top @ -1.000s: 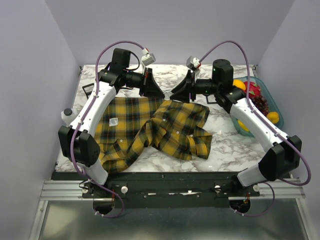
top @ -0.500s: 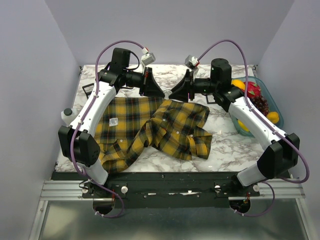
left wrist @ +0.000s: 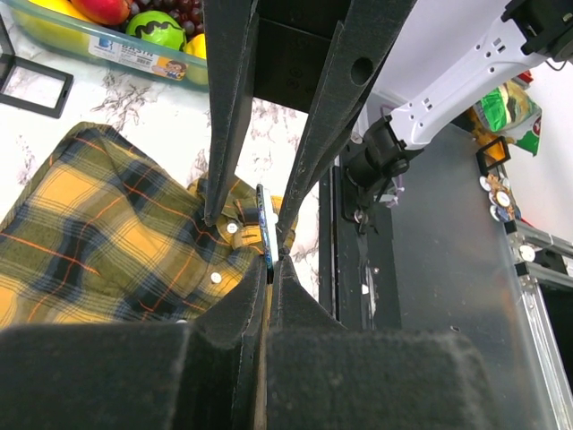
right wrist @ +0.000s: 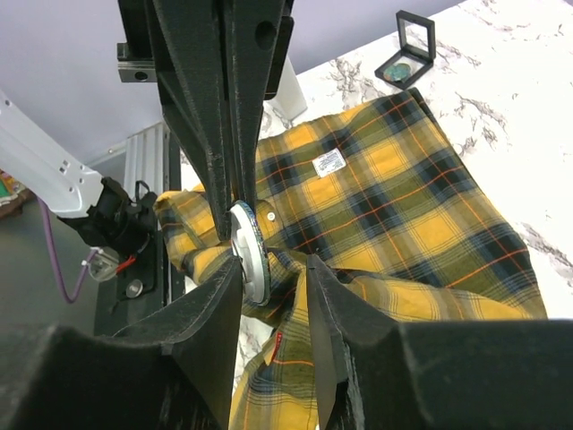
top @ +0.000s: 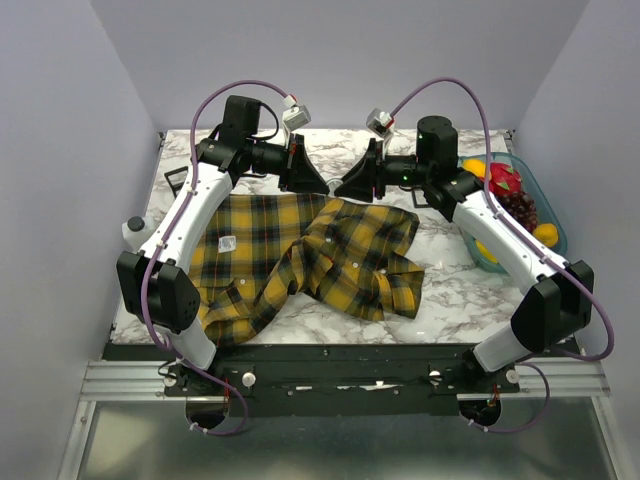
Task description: Remove the brooch from the garment
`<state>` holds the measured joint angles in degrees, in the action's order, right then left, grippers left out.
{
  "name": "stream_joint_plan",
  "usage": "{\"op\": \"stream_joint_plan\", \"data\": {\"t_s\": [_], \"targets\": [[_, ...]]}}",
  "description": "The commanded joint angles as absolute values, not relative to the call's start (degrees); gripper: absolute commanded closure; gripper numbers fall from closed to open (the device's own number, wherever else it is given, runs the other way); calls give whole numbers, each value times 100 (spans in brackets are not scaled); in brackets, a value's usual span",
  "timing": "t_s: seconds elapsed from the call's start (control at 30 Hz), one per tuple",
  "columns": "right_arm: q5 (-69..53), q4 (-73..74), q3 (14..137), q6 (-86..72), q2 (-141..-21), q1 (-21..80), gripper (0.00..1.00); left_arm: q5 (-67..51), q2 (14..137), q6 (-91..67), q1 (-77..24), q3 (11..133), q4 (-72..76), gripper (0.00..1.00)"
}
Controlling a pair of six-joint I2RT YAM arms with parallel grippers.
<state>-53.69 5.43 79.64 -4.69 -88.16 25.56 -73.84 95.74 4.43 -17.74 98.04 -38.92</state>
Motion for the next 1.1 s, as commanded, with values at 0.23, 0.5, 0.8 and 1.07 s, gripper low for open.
{"op": "stream_joint_plan", "data": {"t_s": [0.23,0.5,0.8,1.07], "targets": [[-4421,352,8244,-940,-9114,2374,60,-7647,9528,685,-1863,10002,-4184,96],[-4096,299,8121,-941,-9009,2224,60,-7567,9580,844,-1854,9993,-4342,96],[-5925,515,7832,313,-8500,2206,39,-6910,9668,1291,-1846,10125,-4710,96],[-5579,1257,7514,1583,-8199,2215,49,-6961,9747,2074,-1889,10379,-5413,92]]}}
